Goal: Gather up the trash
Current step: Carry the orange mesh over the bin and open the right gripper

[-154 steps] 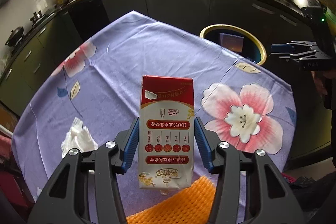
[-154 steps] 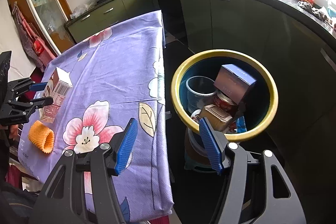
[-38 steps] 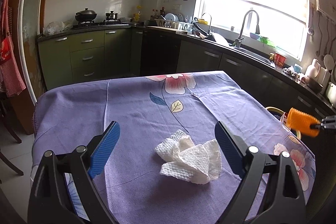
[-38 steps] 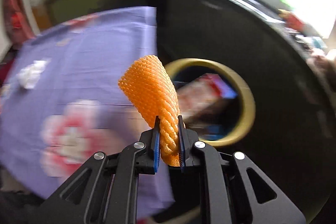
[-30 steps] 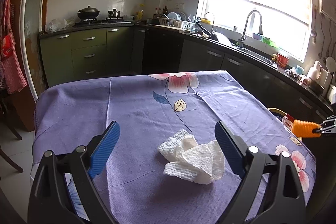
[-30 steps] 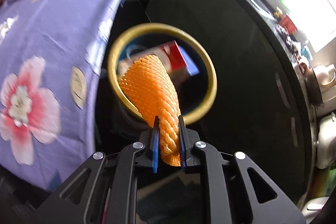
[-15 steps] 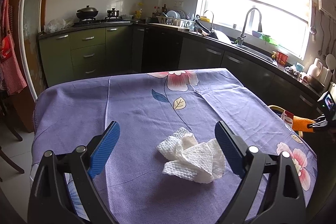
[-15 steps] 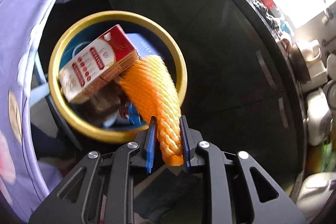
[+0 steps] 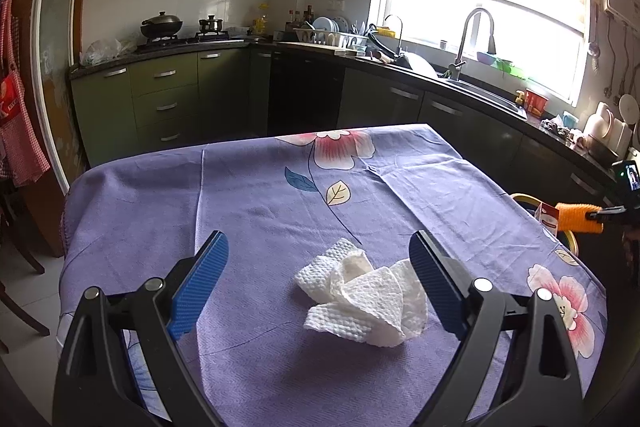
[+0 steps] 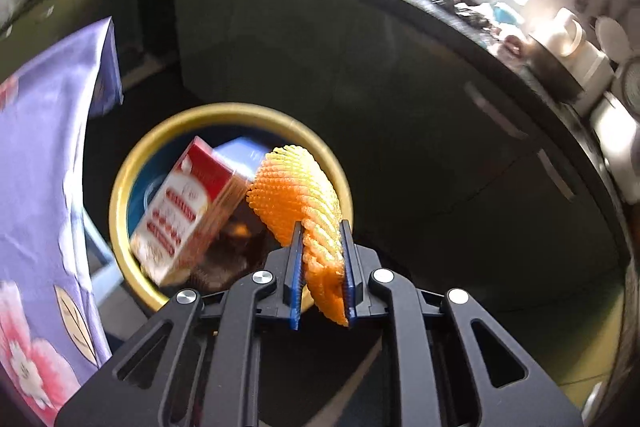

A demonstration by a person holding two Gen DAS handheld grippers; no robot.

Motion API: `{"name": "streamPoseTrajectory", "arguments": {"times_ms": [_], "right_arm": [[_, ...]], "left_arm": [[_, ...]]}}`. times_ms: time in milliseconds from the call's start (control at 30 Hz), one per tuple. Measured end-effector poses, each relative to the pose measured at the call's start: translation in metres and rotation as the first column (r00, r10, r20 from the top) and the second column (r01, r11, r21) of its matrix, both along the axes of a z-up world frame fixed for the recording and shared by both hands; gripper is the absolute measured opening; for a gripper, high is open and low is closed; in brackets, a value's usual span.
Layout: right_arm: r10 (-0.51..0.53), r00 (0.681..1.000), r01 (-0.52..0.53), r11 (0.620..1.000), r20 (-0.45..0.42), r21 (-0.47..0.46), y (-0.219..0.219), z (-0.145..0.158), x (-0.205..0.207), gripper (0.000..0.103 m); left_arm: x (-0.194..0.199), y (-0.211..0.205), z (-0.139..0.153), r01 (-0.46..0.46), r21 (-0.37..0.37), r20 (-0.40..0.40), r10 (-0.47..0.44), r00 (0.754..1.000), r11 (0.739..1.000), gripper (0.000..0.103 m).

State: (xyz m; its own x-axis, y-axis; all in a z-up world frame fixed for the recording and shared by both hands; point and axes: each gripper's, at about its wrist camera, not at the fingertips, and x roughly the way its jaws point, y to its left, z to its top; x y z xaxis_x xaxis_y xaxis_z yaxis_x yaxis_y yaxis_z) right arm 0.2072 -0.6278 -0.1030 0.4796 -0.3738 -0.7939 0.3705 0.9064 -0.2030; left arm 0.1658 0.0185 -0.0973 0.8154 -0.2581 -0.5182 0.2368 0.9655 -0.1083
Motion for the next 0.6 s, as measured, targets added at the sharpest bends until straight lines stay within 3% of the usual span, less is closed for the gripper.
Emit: {"name": "streamPoseTrajectory", "arguments": {"times_ms": [300, 500, 600], "right_arm": [[-0.084, 0.988, 0.067, 0.988, 0.126, 0.136, -0.007, -0.007, 0.005, 0.015], [-0.148, 0.942, 0.118, 0.986, 0.302, 0.116, -0.011, 0.025, -0.021, 0.015], [-0.156, 0.936, 0.134, 0.987, 0.317, 0.09, -0.01, 0.022, -0.012, 0.015]], "left_arm": [[-0.002, -0.003, 0.0, 0.003, 0.011, 0.002, -0.003, 1.0, 1.0, 0.087], [-0.001, -0.003, 0.0, 0.01, -0.001, -0.004, -0.01, 1.0, 1.0, 0.087], [-0.003, -0.007, 0.0, 0.017, 0.019, 0.006, -0.017, 1.0, 1.0, 0.087]]}}
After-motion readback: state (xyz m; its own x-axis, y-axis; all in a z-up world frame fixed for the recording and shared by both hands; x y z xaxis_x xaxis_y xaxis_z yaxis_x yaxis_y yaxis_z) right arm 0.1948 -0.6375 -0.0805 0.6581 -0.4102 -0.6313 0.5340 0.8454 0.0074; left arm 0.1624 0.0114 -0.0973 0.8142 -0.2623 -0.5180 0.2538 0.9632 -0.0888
